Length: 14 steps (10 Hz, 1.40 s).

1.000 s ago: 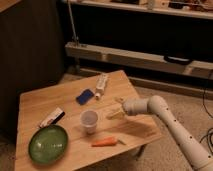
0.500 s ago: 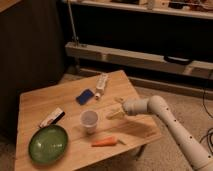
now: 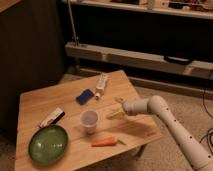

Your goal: Place the pepper on the white sponge

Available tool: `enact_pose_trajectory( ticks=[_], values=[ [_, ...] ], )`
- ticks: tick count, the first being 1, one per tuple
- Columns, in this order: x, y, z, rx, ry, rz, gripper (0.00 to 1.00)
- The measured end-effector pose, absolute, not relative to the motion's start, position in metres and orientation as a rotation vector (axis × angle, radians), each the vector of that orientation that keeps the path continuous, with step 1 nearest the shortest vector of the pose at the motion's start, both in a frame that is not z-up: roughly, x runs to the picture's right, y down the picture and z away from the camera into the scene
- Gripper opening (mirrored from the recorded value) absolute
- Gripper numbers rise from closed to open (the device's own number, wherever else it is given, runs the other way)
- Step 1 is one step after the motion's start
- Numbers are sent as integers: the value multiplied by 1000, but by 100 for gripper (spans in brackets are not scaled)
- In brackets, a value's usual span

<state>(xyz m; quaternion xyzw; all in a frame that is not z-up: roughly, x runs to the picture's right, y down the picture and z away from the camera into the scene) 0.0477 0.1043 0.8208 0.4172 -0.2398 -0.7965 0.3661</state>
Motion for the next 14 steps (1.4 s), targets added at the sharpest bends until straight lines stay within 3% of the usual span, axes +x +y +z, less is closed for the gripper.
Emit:
enact_pose_trajectory(
  ticks=[7, 11, 14],
  values=[
    [60, 96, 810, 1029, -603, -2165, 80],
    [93, 59, 737, 868, -588, -2437, 80],
    [88, 72, 692, 745, -667, -2586, 80]
  ],
)
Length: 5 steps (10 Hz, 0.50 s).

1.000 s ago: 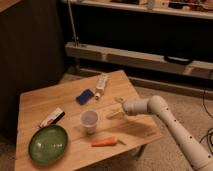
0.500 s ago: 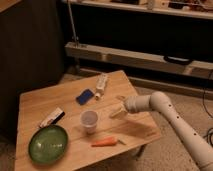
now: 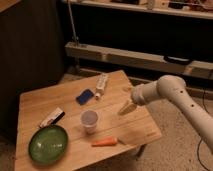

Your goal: Place the pepper on the white sponge

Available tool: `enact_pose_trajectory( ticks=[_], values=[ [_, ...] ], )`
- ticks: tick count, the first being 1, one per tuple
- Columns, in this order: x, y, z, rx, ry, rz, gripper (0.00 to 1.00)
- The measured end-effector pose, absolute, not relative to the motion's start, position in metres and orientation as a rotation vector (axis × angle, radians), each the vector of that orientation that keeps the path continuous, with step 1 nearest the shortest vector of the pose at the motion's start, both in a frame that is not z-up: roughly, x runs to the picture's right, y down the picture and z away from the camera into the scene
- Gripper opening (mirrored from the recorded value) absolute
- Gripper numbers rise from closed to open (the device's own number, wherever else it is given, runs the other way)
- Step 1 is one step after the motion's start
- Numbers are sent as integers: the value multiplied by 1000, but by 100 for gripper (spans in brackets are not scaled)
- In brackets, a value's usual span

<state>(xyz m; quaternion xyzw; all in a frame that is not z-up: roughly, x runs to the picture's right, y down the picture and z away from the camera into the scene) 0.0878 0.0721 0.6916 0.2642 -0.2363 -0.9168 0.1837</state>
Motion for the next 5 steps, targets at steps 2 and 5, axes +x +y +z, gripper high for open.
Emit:
enact_pose_trajectory(
  ticks=[2, 5],
  values=[
    [81, 104, 675, 638, -709, -2666, 80],
    [75, 181, 687, 438, -715, -2763, 80]
  ],
)
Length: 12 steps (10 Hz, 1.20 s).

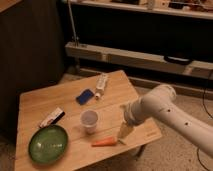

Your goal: Place the pepper on the white sponge

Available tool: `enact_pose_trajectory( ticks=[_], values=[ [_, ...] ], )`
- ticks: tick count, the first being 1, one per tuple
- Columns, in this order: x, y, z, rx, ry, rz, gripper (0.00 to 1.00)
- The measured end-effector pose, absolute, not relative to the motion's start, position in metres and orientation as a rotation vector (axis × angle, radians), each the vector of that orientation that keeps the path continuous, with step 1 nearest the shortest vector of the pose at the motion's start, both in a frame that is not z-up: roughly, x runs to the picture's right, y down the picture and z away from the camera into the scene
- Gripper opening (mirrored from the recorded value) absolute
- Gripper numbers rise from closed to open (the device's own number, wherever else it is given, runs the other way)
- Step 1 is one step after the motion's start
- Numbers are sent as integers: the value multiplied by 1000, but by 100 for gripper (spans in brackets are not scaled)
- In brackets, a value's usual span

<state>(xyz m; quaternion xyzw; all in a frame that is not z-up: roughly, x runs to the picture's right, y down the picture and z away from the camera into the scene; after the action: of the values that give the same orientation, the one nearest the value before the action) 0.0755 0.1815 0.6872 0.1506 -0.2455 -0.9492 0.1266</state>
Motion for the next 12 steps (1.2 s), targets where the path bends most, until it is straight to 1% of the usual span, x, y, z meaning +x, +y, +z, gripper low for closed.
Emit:
enact_pose_trajectory(
  ticks=[1, 4, 7, 8, 10, 11, 12],
  values=[
    [73, 207, 705, 415, -704, -2778, 80],
    [61, 254, 744, 420, -667, -2823, 80],
    [50, 270, 765, 486, -647, -2840, 80],
    [46, 270, 770, 514, -646, -2843, 78],
    [38, 266, 775, 587, -680, -2793, 62],
    [36, 264, 779, 628, -708, -2754, 49],
    [34, 263, 782, 654, -736, -2726, 38]
  ],
)
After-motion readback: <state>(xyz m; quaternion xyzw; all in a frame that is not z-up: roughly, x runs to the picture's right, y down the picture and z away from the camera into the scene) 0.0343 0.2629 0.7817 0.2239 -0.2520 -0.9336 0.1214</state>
